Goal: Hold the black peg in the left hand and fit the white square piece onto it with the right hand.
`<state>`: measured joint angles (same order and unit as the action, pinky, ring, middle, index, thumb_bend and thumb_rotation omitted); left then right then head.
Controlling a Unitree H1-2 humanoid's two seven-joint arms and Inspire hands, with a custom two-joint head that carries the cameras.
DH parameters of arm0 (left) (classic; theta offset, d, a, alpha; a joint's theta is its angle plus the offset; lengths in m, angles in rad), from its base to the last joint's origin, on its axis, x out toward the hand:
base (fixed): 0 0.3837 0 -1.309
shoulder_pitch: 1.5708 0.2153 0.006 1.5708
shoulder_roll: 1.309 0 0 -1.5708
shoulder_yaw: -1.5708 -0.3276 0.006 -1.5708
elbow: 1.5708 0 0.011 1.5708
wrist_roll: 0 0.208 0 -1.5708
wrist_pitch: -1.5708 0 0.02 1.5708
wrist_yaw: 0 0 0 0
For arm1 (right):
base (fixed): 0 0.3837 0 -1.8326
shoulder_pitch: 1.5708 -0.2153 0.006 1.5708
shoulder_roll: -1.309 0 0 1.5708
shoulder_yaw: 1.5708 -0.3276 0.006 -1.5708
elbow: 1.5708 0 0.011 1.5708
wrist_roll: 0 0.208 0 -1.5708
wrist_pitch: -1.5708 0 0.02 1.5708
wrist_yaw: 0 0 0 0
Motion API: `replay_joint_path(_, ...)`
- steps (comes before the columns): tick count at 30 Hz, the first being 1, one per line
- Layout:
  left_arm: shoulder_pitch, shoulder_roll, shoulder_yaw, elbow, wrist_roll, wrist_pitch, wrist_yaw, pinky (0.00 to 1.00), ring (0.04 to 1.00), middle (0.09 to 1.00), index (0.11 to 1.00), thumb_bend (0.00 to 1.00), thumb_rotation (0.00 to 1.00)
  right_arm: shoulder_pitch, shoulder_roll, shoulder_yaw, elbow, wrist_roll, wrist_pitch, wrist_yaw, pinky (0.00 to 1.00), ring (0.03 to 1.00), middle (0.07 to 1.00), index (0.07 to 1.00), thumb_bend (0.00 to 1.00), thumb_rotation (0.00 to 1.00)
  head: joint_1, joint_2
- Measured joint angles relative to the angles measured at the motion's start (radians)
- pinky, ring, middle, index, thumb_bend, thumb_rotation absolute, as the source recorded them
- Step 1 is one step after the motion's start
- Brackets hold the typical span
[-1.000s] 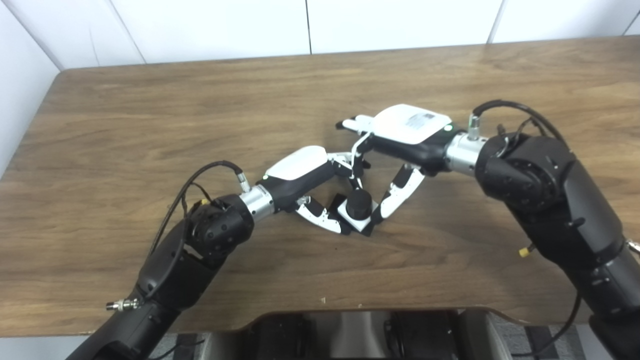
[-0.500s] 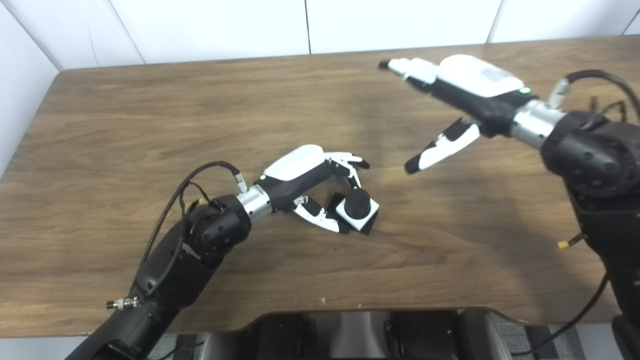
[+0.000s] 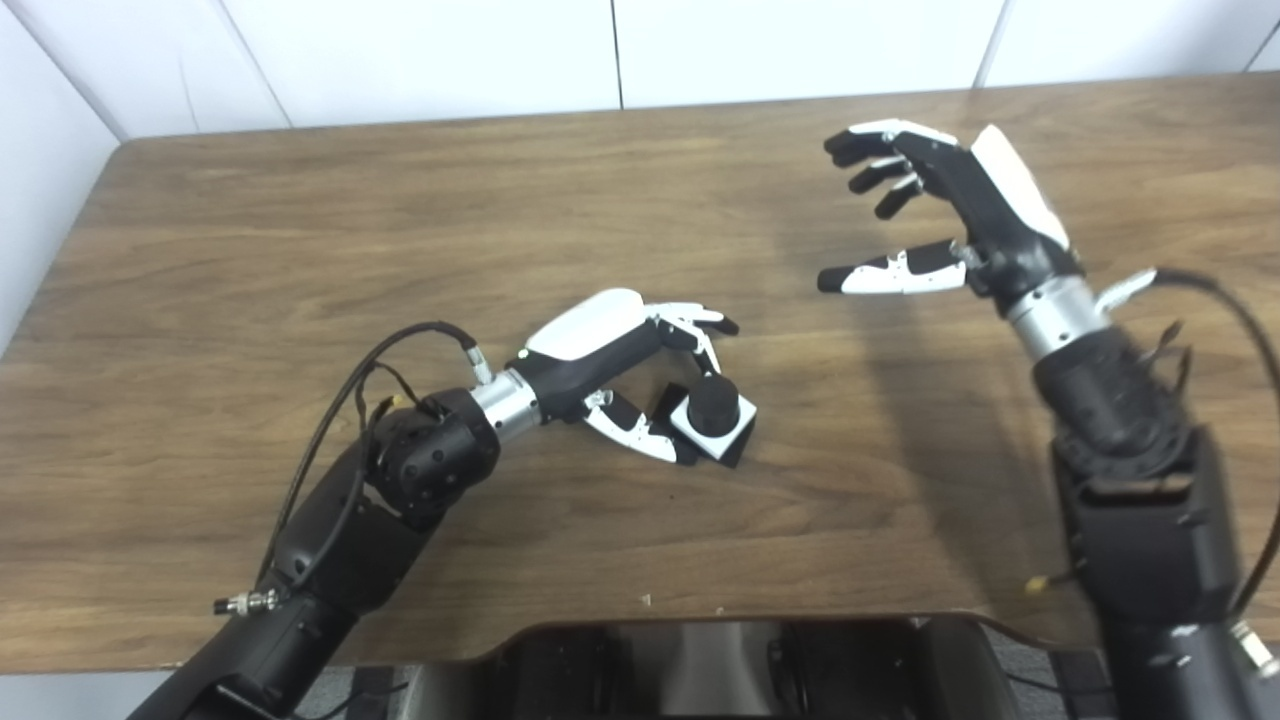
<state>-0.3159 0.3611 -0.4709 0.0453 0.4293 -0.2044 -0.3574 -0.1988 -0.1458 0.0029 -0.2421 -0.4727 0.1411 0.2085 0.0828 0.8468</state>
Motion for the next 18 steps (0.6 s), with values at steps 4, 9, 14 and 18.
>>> replay_joint_path(4,0.0,0.0,0.0,0.0,0.0,0.0,0.0,0.87,0.907,0.878,0.49,0.52,0.08,0.045,0.061,-0.004,0.019,0.029,0.0,-0.072,0.54,0.693,0.754,0.751,0.64,0.14,-0.002,-0.002)
replay_joint_path(9,0.001,-0.002,0.0,-0.001,0.009,0.001,0.004,0.81,0.91,0.912,0.779,0.88,0.28,0.078,0.097,-0.001,0.02,0.06,-0.01,-0.136,0.53,0.68,0.75,0.746,0.64,0.13,-0.003,0.002)
replay_joint_path(14,0.012,-0.01,0.007,-0.021,0.024,0.035,0.004,0.81,0.968,0.994,0.987,1.0,0.37,0.093,0.094,0.01,0.02,0.074,-0.015,-0.163,0.53,0.67,0.744,0.739,0.66,0.12,-0.005,-0.002)
replay_joint_path(18,0.062,-0.04,0.061,-0.072,-0.023,0.114,0.003,0.83,0.998,1.0,1.0,1.0,0.44,0.105,0.09,0.02,0.02,0.08,-0.02,-0.171,0.53,0.659,0.739,0.73,0.67,0.11,-0.008,-0.014)
